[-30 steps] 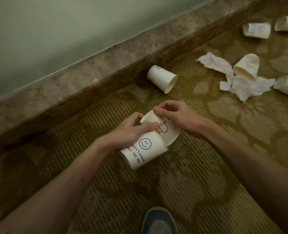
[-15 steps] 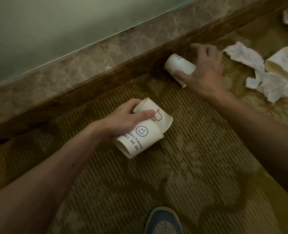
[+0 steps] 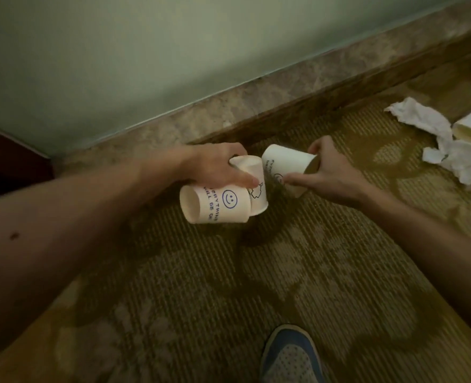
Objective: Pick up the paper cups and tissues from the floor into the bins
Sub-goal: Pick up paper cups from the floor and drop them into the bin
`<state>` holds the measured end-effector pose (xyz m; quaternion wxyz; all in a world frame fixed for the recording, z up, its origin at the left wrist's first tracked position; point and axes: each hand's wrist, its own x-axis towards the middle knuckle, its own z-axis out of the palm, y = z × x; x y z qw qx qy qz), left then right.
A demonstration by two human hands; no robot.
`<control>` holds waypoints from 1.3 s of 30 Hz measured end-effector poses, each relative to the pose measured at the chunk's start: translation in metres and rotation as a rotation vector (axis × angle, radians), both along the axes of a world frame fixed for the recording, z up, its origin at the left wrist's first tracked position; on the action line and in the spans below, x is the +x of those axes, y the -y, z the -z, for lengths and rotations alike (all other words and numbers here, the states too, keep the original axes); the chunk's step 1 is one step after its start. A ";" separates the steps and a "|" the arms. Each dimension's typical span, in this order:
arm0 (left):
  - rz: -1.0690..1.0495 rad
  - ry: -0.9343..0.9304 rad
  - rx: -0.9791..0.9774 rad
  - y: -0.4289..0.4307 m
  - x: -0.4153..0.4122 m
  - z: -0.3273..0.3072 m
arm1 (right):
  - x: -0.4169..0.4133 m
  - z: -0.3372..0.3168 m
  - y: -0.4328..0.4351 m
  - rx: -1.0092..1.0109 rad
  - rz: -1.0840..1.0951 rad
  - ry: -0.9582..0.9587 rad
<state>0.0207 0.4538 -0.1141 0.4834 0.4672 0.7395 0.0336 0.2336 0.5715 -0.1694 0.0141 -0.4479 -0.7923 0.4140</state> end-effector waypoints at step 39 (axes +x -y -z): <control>-0.852 -0.390 0.159 0.750 0.015 -0.293 | -0.245 -0.300 0.610 0.279 -1.526 -0.287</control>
